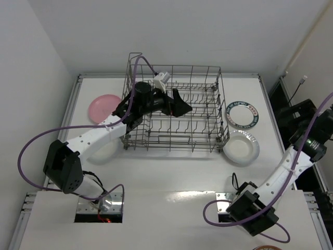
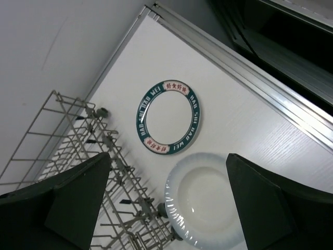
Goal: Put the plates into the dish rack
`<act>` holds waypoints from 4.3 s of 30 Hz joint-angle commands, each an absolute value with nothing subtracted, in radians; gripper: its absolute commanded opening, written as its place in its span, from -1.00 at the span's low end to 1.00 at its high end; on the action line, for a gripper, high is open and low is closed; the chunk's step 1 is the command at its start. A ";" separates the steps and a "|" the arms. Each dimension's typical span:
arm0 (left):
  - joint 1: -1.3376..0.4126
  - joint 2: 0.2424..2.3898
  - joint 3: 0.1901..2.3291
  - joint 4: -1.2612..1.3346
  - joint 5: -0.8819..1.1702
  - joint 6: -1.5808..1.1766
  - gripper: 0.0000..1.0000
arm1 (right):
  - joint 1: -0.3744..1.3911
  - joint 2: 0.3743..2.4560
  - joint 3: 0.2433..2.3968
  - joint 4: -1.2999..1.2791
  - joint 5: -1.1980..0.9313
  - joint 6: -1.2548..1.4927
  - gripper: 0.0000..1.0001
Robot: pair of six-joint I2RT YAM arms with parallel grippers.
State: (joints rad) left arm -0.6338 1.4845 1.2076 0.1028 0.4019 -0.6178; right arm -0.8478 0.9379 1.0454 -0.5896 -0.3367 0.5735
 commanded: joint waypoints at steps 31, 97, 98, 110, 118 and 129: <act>-0.696 1.454 1.246 0.100 0.376 -0.525 1.00 | -0.680 1.848 1.143 -0.302 -0.360 0.701 0.33; -0.696 1.454 1.264 0.023 0.281 -0.515 1.00 | -0.158 0.953 1.014 -0.311 -0.046 0.385 -1.00; -0.696 1.454 1.264 0.023 0.281 -0.515 1.00 | -0.088 0.963 1.014 -0.311 0.006 0.376 -1.00; -0.696 1.454 1.264 0.032 0.290 -0.525 1.00 | 0.305 1.137 1.098 -0.439 0.667 0.417 -1.00; -0.696 1.454 1.255 0.041 0.310 -0.534 1.00 | 0.377 1.226 1.167 -0.491 0.851 0.439 -1.00; -0.696 1.454 1.255 0.041 0.310 -0.534 1.00 | 0.497 1.315 1.213 -0.460 0.853 0.400 -1.00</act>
State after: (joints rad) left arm -0.6949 1.4754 1.2240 -0.0059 0.2962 -0.5320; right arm 0.4400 1.2812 1.1667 -0.5064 0.8165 0.4183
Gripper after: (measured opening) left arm 1.000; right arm 0.039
